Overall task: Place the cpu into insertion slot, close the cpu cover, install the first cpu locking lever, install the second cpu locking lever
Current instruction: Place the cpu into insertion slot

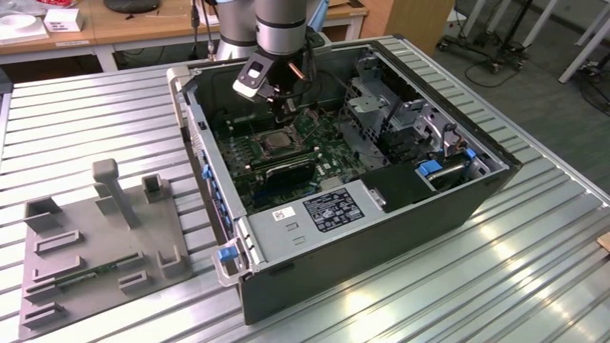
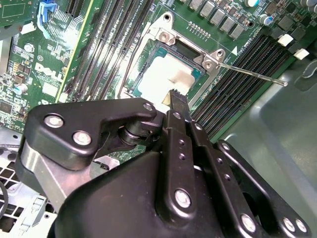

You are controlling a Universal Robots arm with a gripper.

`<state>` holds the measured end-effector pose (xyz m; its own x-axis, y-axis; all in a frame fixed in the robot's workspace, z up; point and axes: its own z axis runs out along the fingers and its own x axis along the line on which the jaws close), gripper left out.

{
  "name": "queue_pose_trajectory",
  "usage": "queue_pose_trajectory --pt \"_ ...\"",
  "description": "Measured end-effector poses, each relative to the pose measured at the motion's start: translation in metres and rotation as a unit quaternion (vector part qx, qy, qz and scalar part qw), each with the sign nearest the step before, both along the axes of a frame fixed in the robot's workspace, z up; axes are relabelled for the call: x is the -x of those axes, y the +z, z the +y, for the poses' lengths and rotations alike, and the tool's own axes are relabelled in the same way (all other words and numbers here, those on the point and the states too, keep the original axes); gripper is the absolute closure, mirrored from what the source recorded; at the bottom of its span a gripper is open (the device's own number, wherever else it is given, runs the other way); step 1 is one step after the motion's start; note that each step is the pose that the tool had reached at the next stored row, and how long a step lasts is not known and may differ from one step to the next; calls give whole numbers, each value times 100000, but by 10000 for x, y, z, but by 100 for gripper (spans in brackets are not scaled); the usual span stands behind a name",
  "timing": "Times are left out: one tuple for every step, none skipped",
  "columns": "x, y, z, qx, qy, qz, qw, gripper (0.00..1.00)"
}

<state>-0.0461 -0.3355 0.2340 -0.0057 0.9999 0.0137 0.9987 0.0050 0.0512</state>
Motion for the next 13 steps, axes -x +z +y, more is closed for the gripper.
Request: queue_pose_trajectory --pt "0 3 0 15 0 9 100000 89" --pt "0 6 0 16 -3 9 100000 89" --pt "0 9 0 9 -1 5 100000 89" --pt "0 12 0 -1 -2 0 100000 89" --pt "0 18 0 5 -3 2 100000 89" --pt "0 25 0 2 -2 1 100000 89" --pt "0 33 0 -4 -2 -1 100000 89" --pt "0 44 0 2 -1 1 100000 89" --pt "0 55 0 2 -1 0 100000 89" --pt "0 66 0 1 -1 2 100000 89" --pt "0 77 0 -4 -2 -2 100000 89" --pt "0 89 0 -3 0 -3 100000 89" --pt "0 102 0 -1 -3 -1 100000 89"
